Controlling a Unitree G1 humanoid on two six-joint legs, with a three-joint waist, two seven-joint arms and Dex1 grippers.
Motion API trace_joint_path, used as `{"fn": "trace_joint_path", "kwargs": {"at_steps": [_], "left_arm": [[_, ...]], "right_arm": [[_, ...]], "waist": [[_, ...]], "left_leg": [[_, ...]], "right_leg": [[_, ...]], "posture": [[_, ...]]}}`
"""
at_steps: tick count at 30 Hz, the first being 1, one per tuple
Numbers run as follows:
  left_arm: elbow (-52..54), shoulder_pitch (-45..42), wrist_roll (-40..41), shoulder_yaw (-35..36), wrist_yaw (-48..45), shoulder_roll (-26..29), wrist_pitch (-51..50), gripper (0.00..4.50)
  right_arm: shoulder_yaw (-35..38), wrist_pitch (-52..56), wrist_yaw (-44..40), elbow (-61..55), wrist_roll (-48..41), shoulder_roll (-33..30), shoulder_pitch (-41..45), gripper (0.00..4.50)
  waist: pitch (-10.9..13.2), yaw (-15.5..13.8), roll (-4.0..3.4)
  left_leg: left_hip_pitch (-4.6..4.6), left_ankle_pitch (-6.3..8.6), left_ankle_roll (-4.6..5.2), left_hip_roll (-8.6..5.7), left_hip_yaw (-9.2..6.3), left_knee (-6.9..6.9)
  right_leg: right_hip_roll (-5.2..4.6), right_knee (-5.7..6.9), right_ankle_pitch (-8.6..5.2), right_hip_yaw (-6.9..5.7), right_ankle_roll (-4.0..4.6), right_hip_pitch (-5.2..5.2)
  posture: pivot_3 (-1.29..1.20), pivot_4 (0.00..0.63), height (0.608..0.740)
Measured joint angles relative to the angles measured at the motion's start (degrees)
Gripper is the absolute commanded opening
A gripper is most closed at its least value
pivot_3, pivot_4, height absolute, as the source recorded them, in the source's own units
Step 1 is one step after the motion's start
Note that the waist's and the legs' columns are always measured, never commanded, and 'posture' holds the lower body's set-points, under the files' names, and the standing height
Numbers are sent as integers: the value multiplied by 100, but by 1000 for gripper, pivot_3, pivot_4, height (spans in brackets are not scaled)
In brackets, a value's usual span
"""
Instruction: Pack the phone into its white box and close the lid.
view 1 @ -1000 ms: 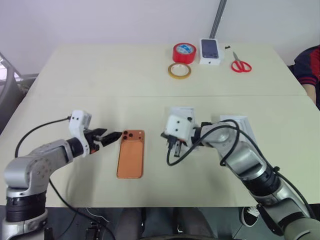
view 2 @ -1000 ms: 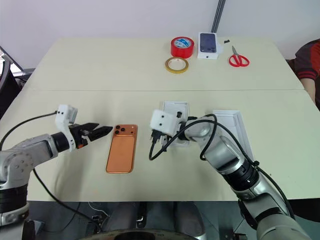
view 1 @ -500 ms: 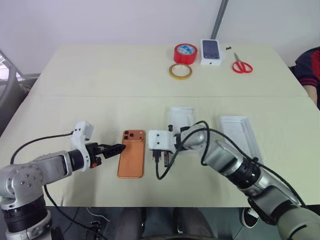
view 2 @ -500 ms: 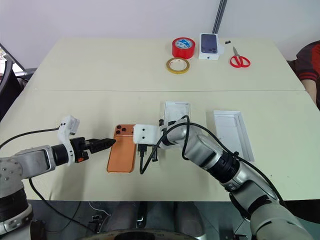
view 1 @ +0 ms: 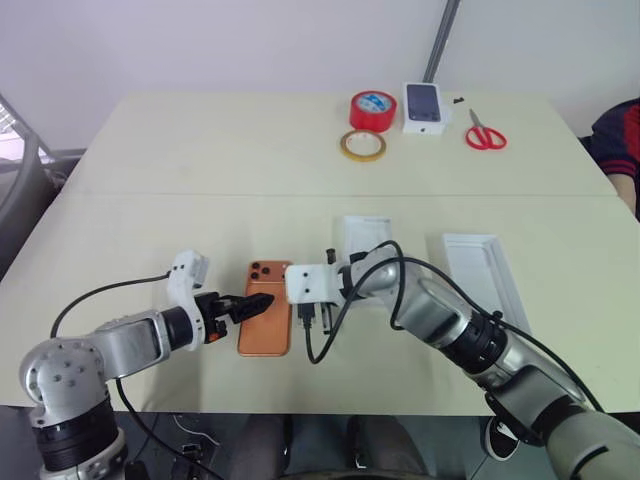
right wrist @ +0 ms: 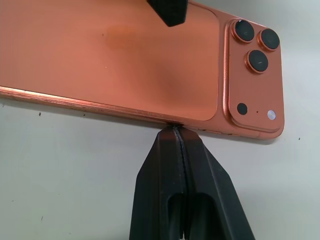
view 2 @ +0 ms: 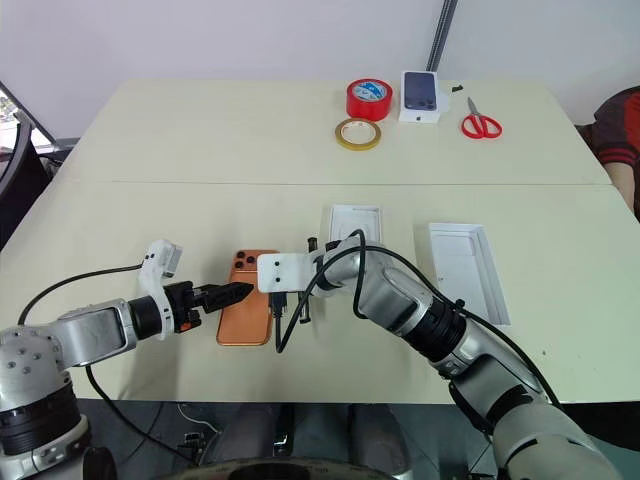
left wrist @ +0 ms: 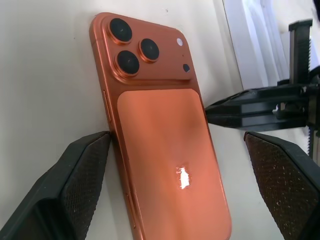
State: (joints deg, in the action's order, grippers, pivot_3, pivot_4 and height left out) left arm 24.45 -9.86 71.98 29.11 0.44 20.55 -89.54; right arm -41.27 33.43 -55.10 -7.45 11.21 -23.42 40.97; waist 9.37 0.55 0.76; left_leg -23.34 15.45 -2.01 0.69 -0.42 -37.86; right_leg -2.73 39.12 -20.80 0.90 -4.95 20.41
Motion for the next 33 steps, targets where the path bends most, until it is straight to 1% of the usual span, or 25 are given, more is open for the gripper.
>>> {"fn": "trace_joint_path", "kwargs": {"at_steps": [3, 6, 9, 13, 17, 19, 22, 26, 32, 33], "left_arm": [[-179, -28, 457, -7, 365, -5, 19, 4469], [-378, 21, 1153, -331, 710, 16, 169, 4469], [-484, 91, 1909, -829, 1125, 343, 523, 4469], [-607, 170, 2649, -1358, 1601, 884, 1126, 4469], [-737, 258, 3113, -1625, 1910, 1279, 1727, 4469], [-834, 300, 3269, -1657, 2034, 1385, 2031, 4469], [-1000, 361, 3497, -1676, 2240, 1493, 2469, 3673], [-1042, 526, 3501, -1755, 2308, 1716, 2723, 1629], [-1042, 691, 3700, -1919, 2299, 1827, 2988, 1629], [-1042, 726, 3733, -1922, 2300, 1828, 3037, 1359]], "right_arm": [[17, 9, 3, 6, 2, 15, -9, 0], [36, 50, 27, 36, 12, 102, -21, 0], [42, 56, 52, 44, 36, 155, -39, 0], [58, 57, 62, 64, 45, 185, -47, 0], [99, 58, 71, 92, 48, 190, -68, 0], [106, 58, 82, 94, 56, 192, -74, 0], [108, 50, 107, 94, 96, 194, -76, 0], [138, 57, 138, 94, 104, 179, -78, 0], [295, 149, 139, 77, 97, 85, -80, 0], [375, 200, 137, 48, 93, 48, -84, 0]], "waist": [[-1, -1, 0], [0, 16, 2], [0, 39, 2], [1, 47, 2], [2, 47, 1], [2, 46, 1], [2, 46, 1], [6, 38, 1], [10, 28, 2], [11, 29, 1]], "left_leg": [[0, 0, 0, -2, -1, -2], [-1, 0, -1, -1, -1, -2], [-1, -1, -2, 1, -2, 1], [-2, -1, -3, 1, -2, 3], [-1, -2, -4, 2, -2, 4], [-1, -2, -4, 2, -2, 4], [-1, -2, -4, 2, -2, 5], [-4, -3, -5, 2, -2, 5], [-5, -3, -5, 1, -2, 6], [-6, -3, -5, 1, -1, 7]], "right_leg": [[-2, 0, 0, 0, 0, -2], [-1, 0, 0, 0, 0, 1], [1, 1, 0, 1, 0, 4], [1, 1, 0, 1, 0, 7], [2, 0, -1, 1, 1, 8], [2, 0, -1, 1, 1, 7], [2, -1, -1, 1, 2, 8], [1, -4, -1, 1, 2, 7], [-1, -7, -1, 1, 2, 8], [-1, -7, -1, 1, 2, 9]], "posture": [[0, 150, 740], [0, 150, 740], [0, 150, 740], [0, 150, 740], [0, 150, 740], [0, 150, 740], [0, 150, 740], [0, 150, 740], [0, 150, 740], [0, 150, 740]]}}
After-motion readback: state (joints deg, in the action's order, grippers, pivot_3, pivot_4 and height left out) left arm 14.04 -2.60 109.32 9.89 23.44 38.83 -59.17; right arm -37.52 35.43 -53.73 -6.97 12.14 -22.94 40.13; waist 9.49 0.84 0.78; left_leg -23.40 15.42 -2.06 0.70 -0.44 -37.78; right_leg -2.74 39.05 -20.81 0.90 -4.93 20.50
